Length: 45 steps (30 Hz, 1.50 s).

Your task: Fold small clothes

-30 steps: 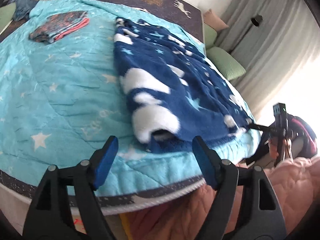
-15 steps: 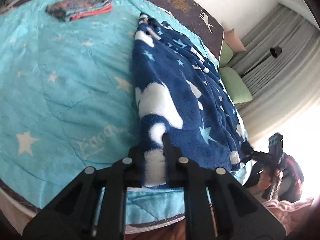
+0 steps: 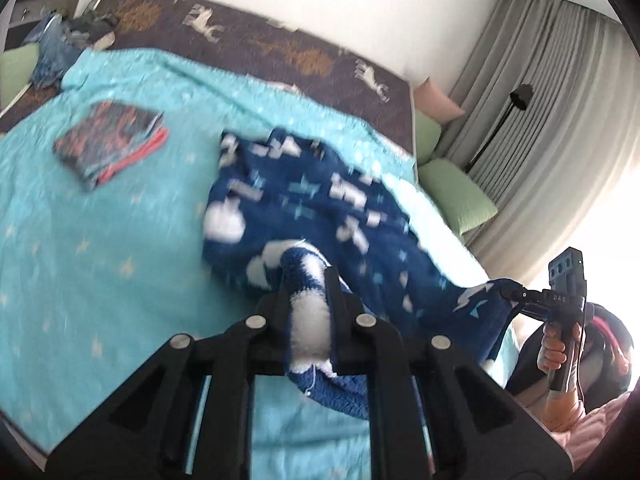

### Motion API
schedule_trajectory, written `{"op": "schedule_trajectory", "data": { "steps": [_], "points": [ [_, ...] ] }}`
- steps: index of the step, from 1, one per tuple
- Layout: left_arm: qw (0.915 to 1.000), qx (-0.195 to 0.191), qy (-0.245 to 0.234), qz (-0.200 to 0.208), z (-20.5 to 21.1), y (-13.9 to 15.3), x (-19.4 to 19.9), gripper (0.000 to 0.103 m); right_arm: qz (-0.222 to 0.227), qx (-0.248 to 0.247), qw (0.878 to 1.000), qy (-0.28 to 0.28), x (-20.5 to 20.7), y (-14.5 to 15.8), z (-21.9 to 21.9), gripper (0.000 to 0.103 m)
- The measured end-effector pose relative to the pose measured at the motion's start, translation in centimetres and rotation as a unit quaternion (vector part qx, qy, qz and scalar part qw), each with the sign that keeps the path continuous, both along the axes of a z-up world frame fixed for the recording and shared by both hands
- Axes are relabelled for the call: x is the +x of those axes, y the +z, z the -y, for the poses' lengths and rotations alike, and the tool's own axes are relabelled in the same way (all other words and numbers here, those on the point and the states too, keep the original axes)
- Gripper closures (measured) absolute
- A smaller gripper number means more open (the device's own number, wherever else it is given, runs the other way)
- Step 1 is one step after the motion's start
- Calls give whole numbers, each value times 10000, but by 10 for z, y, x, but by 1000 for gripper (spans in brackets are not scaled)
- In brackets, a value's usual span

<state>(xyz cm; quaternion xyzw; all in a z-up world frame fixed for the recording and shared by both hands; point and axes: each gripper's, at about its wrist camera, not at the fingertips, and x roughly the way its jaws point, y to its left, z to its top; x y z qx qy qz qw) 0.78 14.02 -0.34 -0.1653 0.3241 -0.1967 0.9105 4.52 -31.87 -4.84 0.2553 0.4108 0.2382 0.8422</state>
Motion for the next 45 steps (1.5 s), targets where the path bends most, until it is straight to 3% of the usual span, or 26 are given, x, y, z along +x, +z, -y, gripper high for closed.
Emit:
{"op": "schedule_trajectory", "data": {
  "steps": [8,13,19,22,26,28,30,32,35,38,40,41,45],
  "points": [
    [9968,490,-343,524,33,54,102,88,461,367,9982,-136,93,44,1,90],
    [9966,531,-250,583,39,68,171,88,558,532,9961,-435,172,57,7,90],
    [9955,883,250,244,39,36,264,88,159,547,9938,-956,271,33,19,90],
    [9918,1159,537,-11,37,6,313,88,-57,195,9912,-1305,317,16,23,90],
    [9822,1497,889,-698,33,-53,372,88,-295,-98,9872,-1564,367,-18,23,90],
    [9792,1490,969,-975,28,-75,384,87,-506,-266,9855,-1596,387,-38,20,90],
    [9828,1125,974,-1090,19,-86,385,84,-682,-261,9855,-1534,397,-55,19,88],
    [9860,827,1001,-1042,9,-83,380,79,-648,-211,9866,-1485,398,-60,22,87],
    [9873,670,1072,-963,-1,-71,375,70,-592,-156,9888,-1358,397,-54,27,82],
    [9900,444,1111,-742,-5,-51,367,65,-408,-118,9894,-1386,388,-35,29,75],
    [9919,352,1107,-513,-5,-35,358,59,-65,-198,9877,-1550,372,-13,27,58],
    [9928,345,1090,-367,-4,-26,352,58,137,-276,9860,-1637,365,-3,27,55],
    [9968,431,662,-77,11,-9,330,52,743,-683,9849,-1409,336,34,9,54]
  ]
}}
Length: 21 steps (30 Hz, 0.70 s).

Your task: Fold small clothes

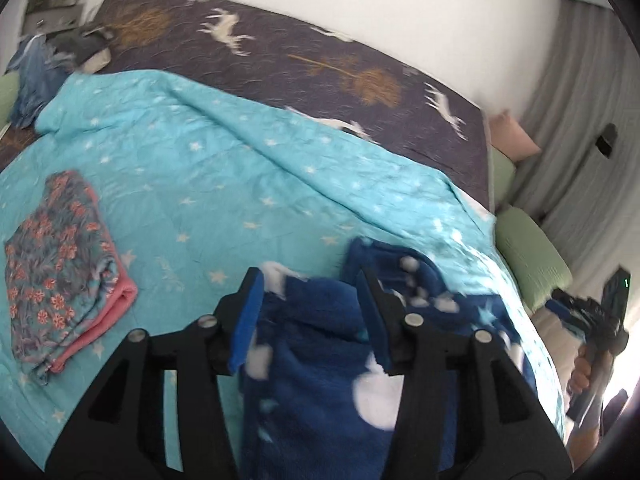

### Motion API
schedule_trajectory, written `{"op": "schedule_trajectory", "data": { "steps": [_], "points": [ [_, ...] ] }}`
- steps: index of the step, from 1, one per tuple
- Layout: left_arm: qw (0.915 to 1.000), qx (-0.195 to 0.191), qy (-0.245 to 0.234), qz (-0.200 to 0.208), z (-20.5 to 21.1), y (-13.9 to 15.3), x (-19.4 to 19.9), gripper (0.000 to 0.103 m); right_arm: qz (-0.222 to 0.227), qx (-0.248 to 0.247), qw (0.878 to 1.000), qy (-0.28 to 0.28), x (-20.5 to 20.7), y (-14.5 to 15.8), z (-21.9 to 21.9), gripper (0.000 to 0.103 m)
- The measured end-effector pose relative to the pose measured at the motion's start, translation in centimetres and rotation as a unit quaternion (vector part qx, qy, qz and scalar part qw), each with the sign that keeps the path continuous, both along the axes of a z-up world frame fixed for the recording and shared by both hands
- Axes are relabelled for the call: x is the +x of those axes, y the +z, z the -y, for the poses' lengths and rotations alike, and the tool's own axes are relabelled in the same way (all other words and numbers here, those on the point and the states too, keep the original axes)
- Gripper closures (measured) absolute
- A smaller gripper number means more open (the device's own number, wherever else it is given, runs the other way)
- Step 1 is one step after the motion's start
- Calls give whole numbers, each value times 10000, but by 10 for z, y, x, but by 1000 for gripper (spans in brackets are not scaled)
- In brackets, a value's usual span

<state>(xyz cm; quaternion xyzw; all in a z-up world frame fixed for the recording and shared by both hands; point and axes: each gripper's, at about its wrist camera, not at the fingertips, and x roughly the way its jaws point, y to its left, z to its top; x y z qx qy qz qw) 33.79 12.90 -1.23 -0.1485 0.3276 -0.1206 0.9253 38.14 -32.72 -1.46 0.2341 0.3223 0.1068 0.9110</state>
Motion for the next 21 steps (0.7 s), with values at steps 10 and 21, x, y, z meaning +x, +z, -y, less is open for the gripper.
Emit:
{"op": "schedule_trajectory", "data": {
  "steps": [10,21],
  "points": [
    [9830,1674,-755,1,73,-17,24,51,-473,-1340,9816,1274,10,-25,-109,57],
    [9057,4073,-1162,-174,104,-84,87,59,-1011,-3003,9429,1022,91,-80,-149,59]
  ]
}}
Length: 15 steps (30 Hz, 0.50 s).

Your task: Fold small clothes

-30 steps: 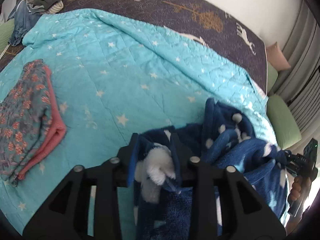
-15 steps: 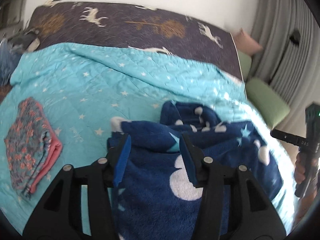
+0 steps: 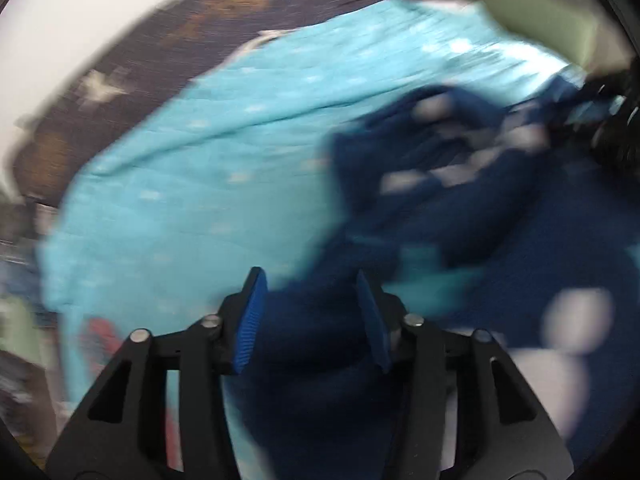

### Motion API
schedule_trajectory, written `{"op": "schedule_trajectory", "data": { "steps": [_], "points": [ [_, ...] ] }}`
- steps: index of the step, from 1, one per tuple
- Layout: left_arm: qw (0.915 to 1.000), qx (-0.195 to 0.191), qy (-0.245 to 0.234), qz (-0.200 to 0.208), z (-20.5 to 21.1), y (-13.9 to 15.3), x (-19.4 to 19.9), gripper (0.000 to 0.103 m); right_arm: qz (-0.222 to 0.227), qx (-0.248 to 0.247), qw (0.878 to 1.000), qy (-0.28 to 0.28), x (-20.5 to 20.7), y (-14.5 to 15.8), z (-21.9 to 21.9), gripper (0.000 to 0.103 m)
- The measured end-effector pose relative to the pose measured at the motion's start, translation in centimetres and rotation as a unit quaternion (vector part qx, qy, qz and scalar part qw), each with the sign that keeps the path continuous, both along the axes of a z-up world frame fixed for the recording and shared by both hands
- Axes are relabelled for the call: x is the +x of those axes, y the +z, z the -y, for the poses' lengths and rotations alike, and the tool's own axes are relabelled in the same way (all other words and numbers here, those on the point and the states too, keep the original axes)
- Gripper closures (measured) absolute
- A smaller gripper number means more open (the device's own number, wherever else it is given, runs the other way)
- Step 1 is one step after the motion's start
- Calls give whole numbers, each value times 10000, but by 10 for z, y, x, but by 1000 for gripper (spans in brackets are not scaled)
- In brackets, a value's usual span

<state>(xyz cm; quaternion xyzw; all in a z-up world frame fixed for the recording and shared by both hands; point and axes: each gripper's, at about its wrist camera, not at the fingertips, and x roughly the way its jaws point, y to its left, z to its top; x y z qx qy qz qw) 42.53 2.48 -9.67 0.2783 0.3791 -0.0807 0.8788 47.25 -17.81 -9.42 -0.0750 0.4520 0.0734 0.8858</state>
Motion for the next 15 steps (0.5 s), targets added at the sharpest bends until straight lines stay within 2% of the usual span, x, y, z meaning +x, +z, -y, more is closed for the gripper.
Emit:
{"op": "schedule_trajectory", "data": {
  "steps": [1,2,3,4,5,6,8,9,10,11,12,13,15],
  "points": [
    [9968,469,562,314,-11,-6,14,61,218,-409,9986,-251,7,-4,4,59],
    [9935,583,892,412,-21,-7,22,64,248,-502,9972,-500,14,-8,13,59],
    [9903,456,1234,445,-36,-4,28,68,118,-235,9969,-738,18,-9,27,61],
    [9888,-65,1440,392,-56,4,27,68,19,225,9952,-956,18,-8,43,65],
    [9863,-562,1513,340,-68,12,20,68,10,484,9932,-1061,14,-5,53,65],
    [9837,-963,1492,285,-76,18,12,68,77,599,9915,-1154,6,-1,64,65],
    [9759,-1799,1229,147,-87,31,-20,66,353,508,9912,-1173,-16,11,75,65],
    [9717,-2083,1117,44,-90,33,-35,54,459,466,9914,-1131,-30,18,80,62],
    [9637,-2480,978,-156,-95,34,-57,35,489,521,9916,-1076,-46,22,88,61],
    [9582,-2696,911,-285,-98,31,-69,27,457,641,9915,-1032,-57,25,95,58],
    [9506,-2942,856,-493,-104,27,-87,21,374,885,9906,-969,-75,26,107,48],
    [9436,-3123,834,-714,-109,21,-106,21,290,1106,9890,-934,-87,27,118,36],
    [9350,-3274,874,-1044,-117,8,-131,21,90,1560,9836,-904,-122,21,140,30]
  ]
}}
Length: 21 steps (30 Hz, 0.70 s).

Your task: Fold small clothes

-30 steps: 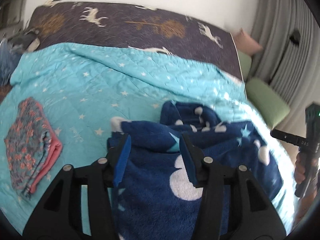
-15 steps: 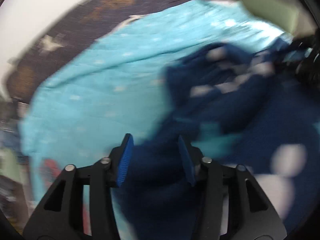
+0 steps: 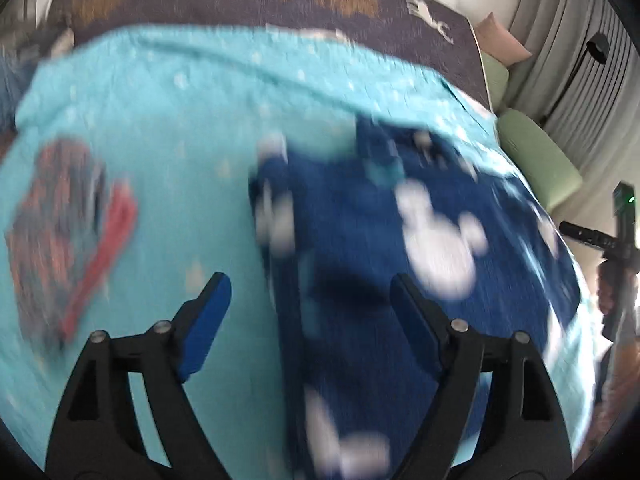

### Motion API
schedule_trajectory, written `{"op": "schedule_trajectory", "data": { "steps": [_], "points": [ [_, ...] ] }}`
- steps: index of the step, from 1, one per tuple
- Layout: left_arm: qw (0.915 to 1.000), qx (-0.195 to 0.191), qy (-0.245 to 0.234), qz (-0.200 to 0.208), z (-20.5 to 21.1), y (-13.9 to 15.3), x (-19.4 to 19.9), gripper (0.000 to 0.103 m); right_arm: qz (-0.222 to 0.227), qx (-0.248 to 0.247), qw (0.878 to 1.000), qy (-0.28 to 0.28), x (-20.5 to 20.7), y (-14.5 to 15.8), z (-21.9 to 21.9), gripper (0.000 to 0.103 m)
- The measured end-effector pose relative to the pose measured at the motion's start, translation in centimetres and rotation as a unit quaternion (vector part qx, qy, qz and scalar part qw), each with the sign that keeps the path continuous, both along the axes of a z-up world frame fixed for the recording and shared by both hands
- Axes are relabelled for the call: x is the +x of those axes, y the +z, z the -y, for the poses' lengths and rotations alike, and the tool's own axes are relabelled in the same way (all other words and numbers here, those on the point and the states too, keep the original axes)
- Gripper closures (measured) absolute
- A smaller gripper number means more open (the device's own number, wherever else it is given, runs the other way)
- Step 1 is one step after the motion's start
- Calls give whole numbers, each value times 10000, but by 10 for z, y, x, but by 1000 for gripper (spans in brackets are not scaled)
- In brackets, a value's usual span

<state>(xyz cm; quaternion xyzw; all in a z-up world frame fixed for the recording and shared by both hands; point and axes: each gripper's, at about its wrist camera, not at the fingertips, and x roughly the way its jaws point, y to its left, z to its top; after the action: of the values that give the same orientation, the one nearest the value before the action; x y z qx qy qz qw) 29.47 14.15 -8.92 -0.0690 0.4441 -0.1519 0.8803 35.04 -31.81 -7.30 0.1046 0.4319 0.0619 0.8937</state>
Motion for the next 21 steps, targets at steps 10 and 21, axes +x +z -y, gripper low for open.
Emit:
{"op": "schedule_trajectory", "data": {
  "steps": [10,21],
  "points": [
    [9899,-1083,-154,-899,-9,-45,-26,11,-992,1691,9775,775,-44,-70,31,13],
    [9906,-1311,-357,-138,14,28,-58,74,-687,2127,9717,760,-28,-24,-3,78]
  ]
}}
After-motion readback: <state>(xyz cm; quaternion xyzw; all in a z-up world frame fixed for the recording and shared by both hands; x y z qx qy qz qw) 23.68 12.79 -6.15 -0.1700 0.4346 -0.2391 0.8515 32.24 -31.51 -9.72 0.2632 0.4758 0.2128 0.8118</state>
